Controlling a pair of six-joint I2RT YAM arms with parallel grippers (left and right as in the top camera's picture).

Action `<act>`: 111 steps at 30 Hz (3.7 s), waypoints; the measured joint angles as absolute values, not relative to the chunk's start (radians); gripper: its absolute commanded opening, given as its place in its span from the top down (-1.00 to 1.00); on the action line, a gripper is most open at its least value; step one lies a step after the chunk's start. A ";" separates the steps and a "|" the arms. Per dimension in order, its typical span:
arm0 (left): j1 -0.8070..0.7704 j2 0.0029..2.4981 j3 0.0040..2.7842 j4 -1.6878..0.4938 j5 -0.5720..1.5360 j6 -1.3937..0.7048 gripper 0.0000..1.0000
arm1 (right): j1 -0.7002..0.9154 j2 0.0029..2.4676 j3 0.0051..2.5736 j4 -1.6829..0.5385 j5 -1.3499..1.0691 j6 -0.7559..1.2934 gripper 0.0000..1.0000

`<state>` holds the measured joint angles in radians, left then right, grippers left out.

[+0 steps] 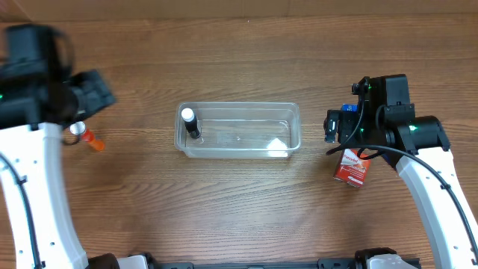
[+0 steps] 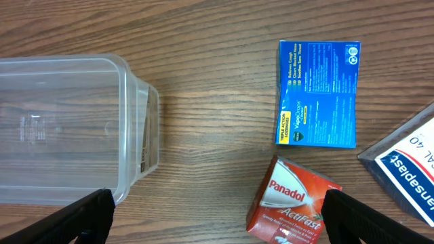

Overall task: Pack container
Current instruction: 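Carry the brown bottle into the container's left end and release, then grasp the white-capped orange tube with the left gripper, then place the orange tube upright beside the bottle in the container, then grasp the blue medicine box with the right gripper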

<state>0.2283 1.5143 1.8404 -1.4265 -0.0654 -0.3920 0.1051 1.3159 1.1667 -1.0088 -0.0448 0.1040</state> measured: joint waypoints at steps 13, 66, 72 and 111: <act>0.422 1.845 1.824 -1.410 -0.083 -0.358 -0.72 | 0.105 1.316 1.167 -1.010 -0.045 0.104 -1.00; -0.244 1.684 1.596 -1.318 0.064 -0.293 0.88 | 0.105 1.316 1.167 -1.010 -0.045 0.104 -1.00; -0.244 1.705 1.458 -1.209 0.023 -0.294 0.79 | 0.105 1.316 1.167 -1.010 -0.045 0.104 -1.00; -0.244 1.628 1.560 -1.215 -0.031 -0.271 -0.40 | 0.105 1.320 1.264 -1.059 0.049 0.134 -1.00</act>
<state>-0.2436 1.6283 1.5597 -1.2148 -0.0311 -0.2714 0.1051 1.3205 1.2636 -1.0592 0.0494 0.1345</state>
